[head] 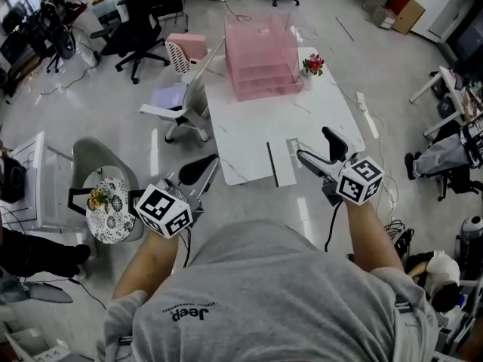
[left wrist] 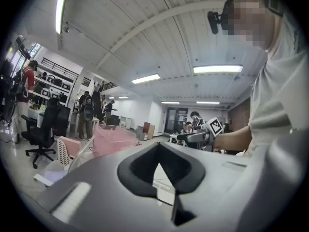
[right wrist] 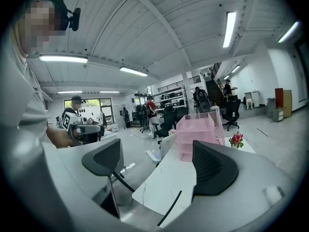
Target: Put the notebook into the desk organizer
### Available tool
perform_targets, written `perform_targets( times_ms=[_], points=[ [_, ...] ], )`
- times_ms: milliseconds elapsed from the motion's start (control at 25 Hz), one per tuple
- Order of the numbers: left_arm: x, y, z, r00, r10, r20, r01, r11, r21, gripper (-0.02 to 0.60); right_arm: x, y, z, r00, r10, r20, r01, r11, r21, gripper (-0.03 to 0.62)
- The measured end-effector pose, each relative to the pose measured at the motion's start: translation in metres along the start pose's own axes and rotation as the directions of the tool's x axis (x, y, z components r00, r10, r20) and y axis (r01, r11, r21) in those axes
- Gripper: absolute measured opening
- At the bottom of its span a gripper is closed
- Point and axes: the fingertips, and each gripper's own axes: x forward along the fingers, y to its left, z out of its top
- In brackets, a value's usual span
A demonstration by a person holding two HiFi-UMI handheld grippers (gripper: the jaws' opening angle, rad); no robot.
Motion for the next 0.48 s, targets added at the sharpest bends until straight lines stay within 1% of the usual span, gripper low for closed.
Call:
perform_targets(
  times_ms=[120,240,320,480],
  points=[
    [0.014,0.028,0.001,1.000,-0.012,-0.009,0.012,1.000,-0.011,0.058,0.018,-0.018,0.000,1.000,-0.023,-0.018,0.024,1.000,0.019,0.442],
    [0.034,0.046,-0.007,1.000,0.000,-0.022,-0.001,1.000,-0.028,0.058,0.030,-0.041,-0.009,0.999,-0.021,-0.035,0.023,0.999,0.043,0.442],
    [0.049,0.052,-0.017,0.999,0.012,-0.041,-0.014,0.999,-0.044,0.058,0.037,-0.058,-0.018,0.999,-0.002,-0.044,0.005,0.998,0.069,0.442],
    [0.093,0.058,-0.034,0.998,0.034,-0.058,-0.038,0.996,-0.079,0.058,0.057,-0.096,-0.029,0.996,0.065,-0.056,-0.060,0.994,0.095,0.442]
  ],
)
